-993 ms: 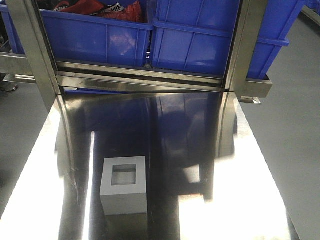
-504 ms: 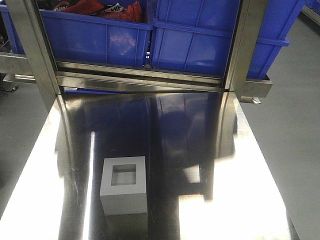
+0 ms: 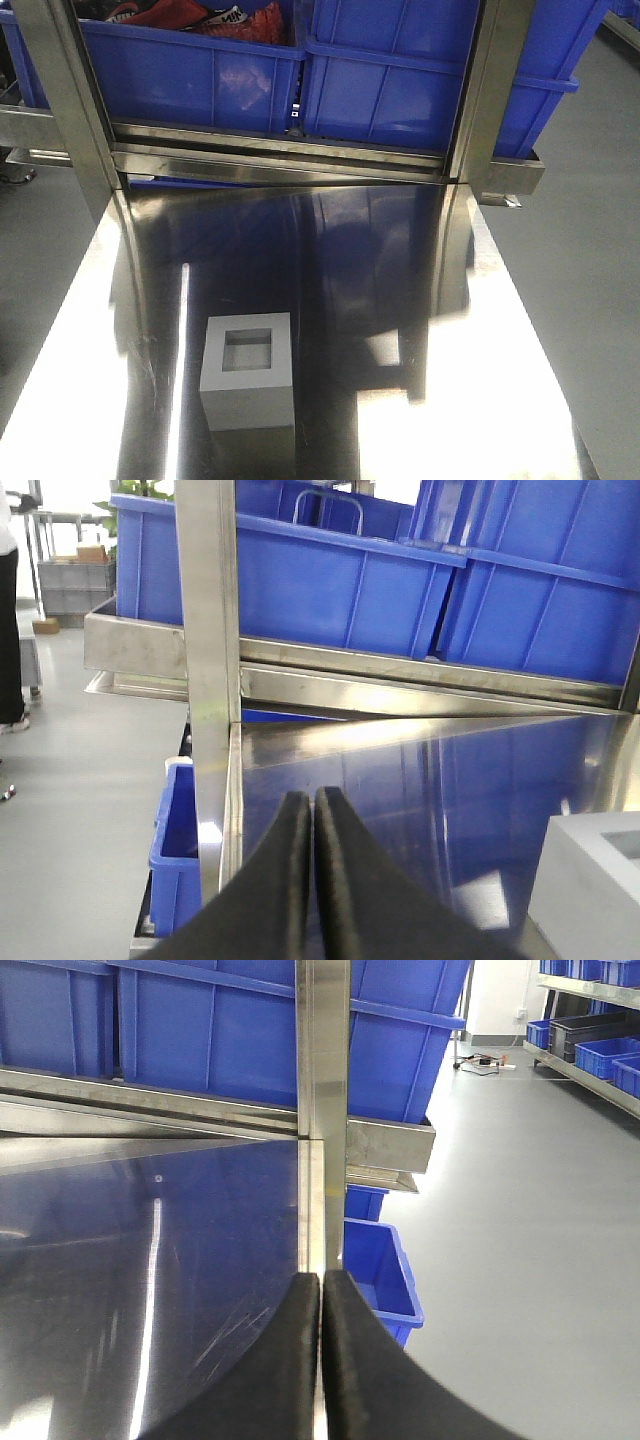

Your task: Sort gray base to blue bin

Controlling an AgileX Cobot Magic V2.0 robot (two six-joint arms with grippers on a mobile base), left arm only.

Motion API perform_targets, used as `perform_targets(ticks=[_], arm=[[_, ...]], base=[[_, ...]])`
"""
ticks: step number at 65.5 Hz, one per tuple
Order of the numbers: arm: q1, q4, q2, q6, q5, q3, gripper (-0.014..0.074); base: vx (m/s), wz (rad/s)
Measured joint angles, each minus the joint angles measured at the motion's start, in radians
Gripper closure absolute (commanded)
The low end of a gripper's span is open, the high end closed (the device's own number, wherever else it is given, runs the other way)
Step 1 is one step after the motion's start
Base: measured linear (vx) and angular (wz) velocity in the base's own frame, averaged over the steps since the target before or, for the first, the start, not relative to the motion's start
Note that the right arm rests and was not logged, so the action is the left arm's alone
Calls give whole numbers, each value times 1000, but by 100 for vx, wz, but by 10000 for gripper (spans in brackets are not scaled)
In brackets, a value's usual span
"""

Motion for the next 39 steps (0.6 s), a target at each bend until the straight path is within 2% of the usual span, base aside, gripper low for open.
perform_targets(ticks=[21, 39], arm=[[0, 0, 256, 0, 42, -181, 602], [0, 0, 464, 11, 194, -341, 602]], base=[[0, 0], [0, 0]])
